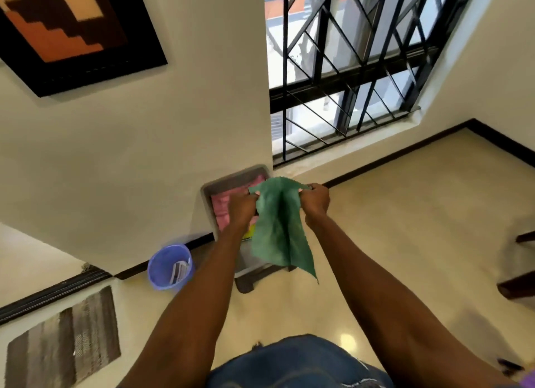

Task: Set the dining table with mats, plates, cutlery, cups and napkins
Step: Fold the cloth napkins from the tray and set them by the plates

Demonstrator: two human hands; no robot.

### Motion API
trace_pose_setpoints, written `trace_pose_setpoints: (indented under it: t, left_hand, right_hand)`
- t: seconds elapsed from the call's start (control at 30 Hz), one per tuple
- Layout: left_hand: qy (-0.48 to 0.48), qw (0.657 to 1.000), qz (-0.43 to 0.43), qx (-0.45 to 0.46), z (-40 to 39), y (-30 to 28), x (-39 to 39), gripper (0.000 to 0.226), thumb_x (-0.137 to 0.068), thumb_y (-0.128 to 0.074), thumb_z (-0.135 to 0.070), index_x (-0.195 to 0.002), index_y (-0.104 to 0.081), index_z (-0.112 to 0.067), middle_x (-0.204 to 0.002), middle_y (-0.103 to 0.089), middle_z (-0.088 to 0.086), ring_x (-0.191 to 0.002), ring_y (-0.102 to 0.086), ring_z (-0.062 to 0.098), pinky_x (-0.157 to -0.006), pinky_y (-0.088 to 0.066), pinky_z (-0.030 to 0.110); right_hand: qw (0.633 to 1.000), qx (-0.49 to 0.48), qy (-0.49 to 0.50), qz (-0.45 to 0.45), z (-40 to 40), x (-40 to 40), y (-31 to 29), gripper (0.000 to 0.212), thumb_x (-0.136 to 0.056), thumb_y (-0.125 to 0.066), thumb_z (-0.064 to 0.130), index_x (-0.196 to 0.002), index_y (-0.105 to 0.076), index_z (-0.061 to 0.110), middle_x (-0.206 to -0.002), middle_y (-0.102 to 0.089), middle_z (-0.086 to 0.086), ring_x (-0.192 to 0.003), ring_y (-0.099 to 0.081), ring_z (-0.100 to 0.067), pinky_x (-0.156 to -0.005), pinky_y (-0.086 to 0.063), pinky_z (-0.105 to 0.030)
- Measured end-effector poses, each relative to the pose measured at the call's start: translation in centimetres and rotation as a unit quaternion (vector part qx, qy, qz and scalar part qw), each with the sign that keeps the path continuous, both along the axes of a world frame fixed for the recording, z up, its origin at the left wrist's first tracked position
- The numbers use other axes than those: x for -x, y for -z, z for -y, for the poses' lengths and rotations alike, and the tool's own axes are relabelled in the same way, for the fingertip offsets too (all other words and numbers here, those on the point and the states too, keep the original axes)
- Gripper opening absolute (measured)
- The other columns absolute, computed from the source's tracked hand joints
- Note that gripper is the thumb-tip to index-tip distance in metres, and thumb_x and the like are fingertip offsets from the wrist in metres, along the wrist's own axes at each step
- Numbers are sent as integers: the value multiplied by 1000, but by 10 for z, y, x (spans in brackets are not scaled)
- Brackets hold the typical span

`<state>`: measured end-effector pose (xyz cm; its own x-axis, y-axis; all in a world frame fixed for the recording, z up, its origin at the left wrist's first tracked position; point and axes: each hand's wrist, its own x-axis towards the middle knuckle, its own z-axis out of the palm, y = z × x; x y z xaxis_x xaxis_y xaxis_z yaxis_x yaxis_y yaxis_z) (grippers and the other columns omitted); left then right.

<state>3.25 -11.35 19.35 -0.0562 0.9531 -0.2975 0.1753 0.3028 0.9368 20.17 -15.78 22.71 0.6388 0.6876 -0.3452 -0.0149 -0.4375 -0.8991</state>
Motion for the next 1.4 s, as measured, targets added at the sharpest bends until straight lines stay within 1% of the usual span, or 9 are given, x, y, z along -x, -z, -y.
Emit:
trace_pose_setpoints:
  t: [0.13,0.5,0.6,0.73,0.87,1.0,1.13,1.23,1.4]
  left_hand:
    - [29,997,-58,-30,36,4,-15,26,-84,-65,-17,-59,-60,-18,-61,-62,5,-57,-53,17,-53,-46,38]
    - [111,984,-74,-116,70,-8,-39,14,-94,-61,-11,-85,-70,-14,-69,-64,-5,-59,-59,4,-53,-47,13]
    - [132,981,-80,-115,67,-6,-39,15,-95,-58,-10,-88,-71,-7,-76,-68,5,-67,-65,18,-61,-56,26]
    - [180,974,-87,-110,60,-1,-35,14,-87,-60,-9,-94,-72,-11,-89,-70,9,-79,-68,25,-74,-58,48]
    - [212,962,-91,-145,59,1,-32,20,-80,-69,-30,-98,-72,-22,-100,-68,2,-92,-65,16,-81,-57,39]
    - [147,974,-68,-158,61,-4,-31,12,-94,-61,-11,-98,-71,-6,-94,-68,5,-76,-61,0,-68,-49,13]
    - [112,984,-62,-126,55,-10,-26,13,-98,-55,-14,-101,-68,-9,-94,-66,3,-79,-59,8,-62,-43,14]
    - [98,989,-37,-104,45,-21,-20,15,-100,-51,-17,-102,-65,-12,-93,-64,3,-79,-56,10,-63,-41,21]
    - [91,990,76,-72,23,-48,2,15,-92,-57,-17,-94,-71,-25,-100,-69,3,-95,-59,22,-87,-46,38]
  right_hand:
    - [1000,13,-6,-24,22,19,16,18,-83,-60,-1,-76,-67,14,-79,-67,-5,-70,-63,-18,-59,-50,-28]
    - [995,-54,-27,-76,50,37,28,14,-78,-71,6,-70,-72,17,-71,-71,-4,-70,-70,-19,-72,-61,-40]
    - [986,-73,-19,-149,50,37,24,9,-86,-70,17,-84,-75,10,-78,-74,-6,-77,-72,-18,-80,-60,-35]
    - [966,-94,-18,-238,52,35,19,36,-96,-57,42,-98,-72,9,-97,-74,-11,-92,-71,-22,-87,-56,-34]
    - [958,-105,-41,-265,52,34,17,54,-97,-45,54,-101,-71,6,-102,-73,-16,-99,-69,-27,-90,-55,-37]
    - [969,-83,-74,-221,50,32,16,60,-96,-38,63,-98,-73,14,-106,-72,-11,-101,-66,-25,-91,-53,-40]
    - [978,-73,-71,-181,53,29,14,36,-97,-52,43,-96,-72,13,-108,-69,-10,-103,-62,-25,-89,-52,-40]
    - [991,-51,-53,-112,53,18,14,8,-90,-62,13,-98,-62,12,-104,-65,-10,-100,-61,-26,-72,-51,-31]
    - [986,-19,-129,-108,43,1,8,48,-81,-73,8,-123,-49,11,-118,-57,-8,-111,-54,-24,-92,-46,-35]
